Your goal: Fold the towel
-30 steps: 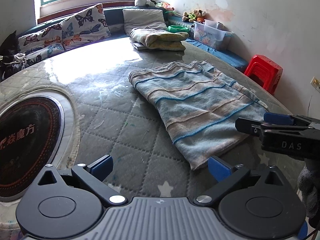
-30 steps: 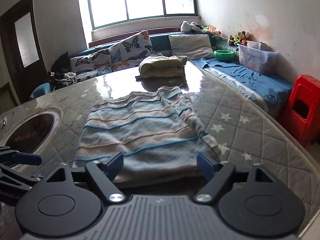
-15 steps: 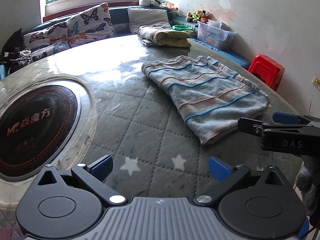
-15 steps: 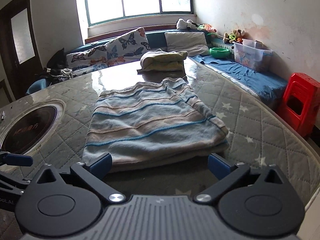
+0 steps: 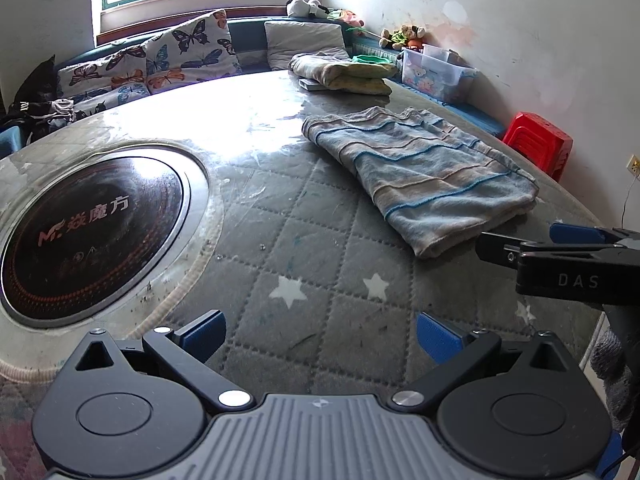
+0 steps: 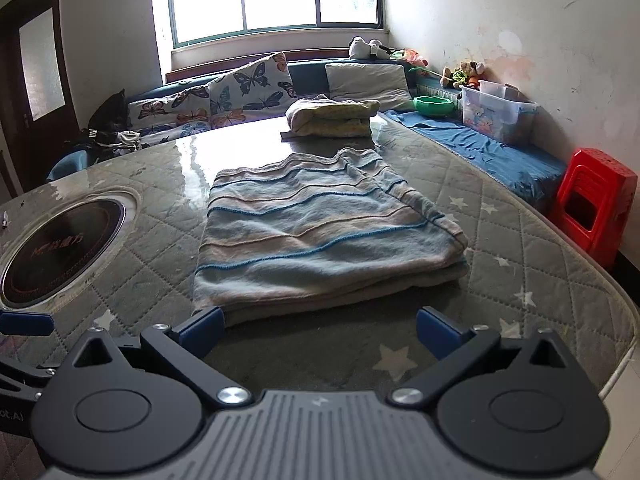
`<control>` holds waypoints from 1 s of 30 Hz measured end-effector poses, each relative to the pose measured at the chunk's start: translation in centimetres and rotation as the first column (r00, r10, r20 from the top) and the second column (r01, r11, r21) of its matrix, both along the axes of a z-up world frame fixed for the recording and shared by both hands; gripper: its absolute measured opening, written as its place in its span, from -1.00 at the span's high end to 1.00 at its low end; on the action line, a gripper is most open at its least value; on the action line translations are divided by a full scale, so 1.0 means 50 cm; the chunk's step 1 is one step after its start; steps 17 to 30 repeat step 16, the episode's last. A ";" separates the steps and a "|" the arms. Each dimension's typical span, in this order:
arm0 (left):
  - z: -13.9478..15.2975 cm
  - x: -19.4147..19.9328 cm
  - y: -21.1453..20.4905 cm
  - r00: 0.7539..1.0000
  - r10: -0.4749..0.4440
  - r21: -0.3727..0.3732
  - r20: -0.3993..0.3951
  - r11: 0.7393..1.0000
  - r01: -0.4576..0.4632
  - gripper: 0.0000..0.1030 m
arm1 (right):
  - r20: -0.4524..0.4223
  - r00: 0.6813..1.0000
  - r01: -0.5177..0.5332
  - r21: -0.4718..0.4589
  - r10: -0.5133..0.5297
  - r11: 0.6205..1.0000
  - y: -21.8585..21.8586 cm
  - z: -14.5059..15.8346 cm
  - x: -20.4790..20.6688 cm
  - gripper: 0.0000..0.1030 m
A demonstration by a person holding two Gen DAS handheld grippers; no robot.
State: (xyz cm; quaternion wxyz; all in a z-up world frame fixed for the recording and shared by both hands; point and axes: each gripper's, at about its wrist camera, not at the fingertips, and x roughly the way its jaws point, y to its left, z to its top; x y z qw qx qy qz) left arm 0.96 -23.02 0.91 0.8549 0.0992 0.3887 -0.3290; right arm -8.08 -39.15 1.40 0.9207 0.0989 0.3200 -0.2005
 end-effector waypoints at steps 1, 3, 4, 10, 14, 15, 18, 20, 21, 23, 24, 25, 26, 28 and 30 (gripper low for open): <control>-0.001 -0.003 0.000 1.000 -0.001 0.000 -0.001 1.000 0.001 -1.00 | 0.000 1.000 -0.001 -0.003 0.001 1.000 0.003 0.000 -0.002 -1.00; -0.001 -0.009 0.001 1.000 -0.003 -0.001 -0.001 1.000 0.003 -1.00 | -0.001 1.000 0.003 -0.005 -0.003 1.000 0.007 -0.001 -0.008 -1.00; -0.001 -0.013 0.002 1.000 -0.003 -0.001 0.000 1.000 0.003 -1.00 | 0.000 1.000 0.004 -0.003 -0.004 1.000 0.008 -0.001 -0.010 -1.00; 0.002 -0.028 0.005 1.000 0.002 -0.004 0.003 1.000 -0.002 -1.00 | 0.003 1.000 0.012 0.001 -0.012 1.000 0.010 -0.003 -0.026 -1.00; 0.003 -0.036 0.010 1.000 0.009 -0.007 0.006 1.000 -0.009 -1.00 | 0.008 1.000 0.015 0.002 -0.015 1.000 0.011 -0.001 -0.034 -1.00; 0.004 -0.039 0.010 1.000 0.007 -0.007 0.007 1.000 -0.007 -1.00 | 0.011 1.000 0.016 0.002 -0.016 1.000 0.012 -0.001 -0.036 -1.00; 0.005 -0.041 0.011 1.000 0.006 -0.007 0.008 1.000 -0.005 -1.00 | 0.012 1.000 0.016 0.002 -0.016 1.000 0.013 0.000 -0.037 -1.00; 0.005 -0.041 0.011 1.000 0.006 -0.007 0.008 1.000 -0.005 -1.00 | 0.012 1.000 0.016 0.002 -0.016 1.000 0.013 0.000 -0.037 -1.00; 0.005 -0.041 0.011 1.000 0.006 -0.007 0.008 1.000 -0.005 -1.00 | 0.012 1.000 0.016 0.002 -0.016 1.000 0.013 0.000 -0.037 -1.00; 0.005 -0.041 0.011 1.000 0.006 -0.007 0.008 1.000 -0.005 -1.00 | 0.012 1.000 0.016 0.002 -0.016 1.000 0.013 0.000 -0.037 -1.00; 0.005 -0.041 0.011 1.000 0.006 -0.007 0.008 1.000 -0.005 -1.00 | 0.012 1.000 0.016 0.002 -0.016 1.000 0.013 0.000 -0.037 -1.00; 0.005 -0.041 0.011 1.000 0.006 -0.007 0.008 1.000 -0.005 -1.00 | 0.012 1.000 0.016 0.002 -0.016 1.000 0.013 0.000 -0.037 -1.00; 0.005 -0.041 0.011 1.000 0.006 -0.007 0.008 1.000 -0.005 -1.00 | 0.012 1.000 0.016 0.002 -0.016 1.000 0.013 0.000 -0.037 -1.00; 0.005 -0.041 0.011 1.000 0.006 -0.007 0.008 1.000 -0.005 -1.00 | 0.012 1.000 0.016 0.002 -0.016 1.000 0.013 0.000 -0.037 -1.00; 0.005 -0.041 0.011 1.000 0.006 -0.007 0.008 1.000 -0.005 -1.00 | 0.012 1.000 0.016 0.002 -0.016 1.000 0.013 0.000 -0.037 -1.00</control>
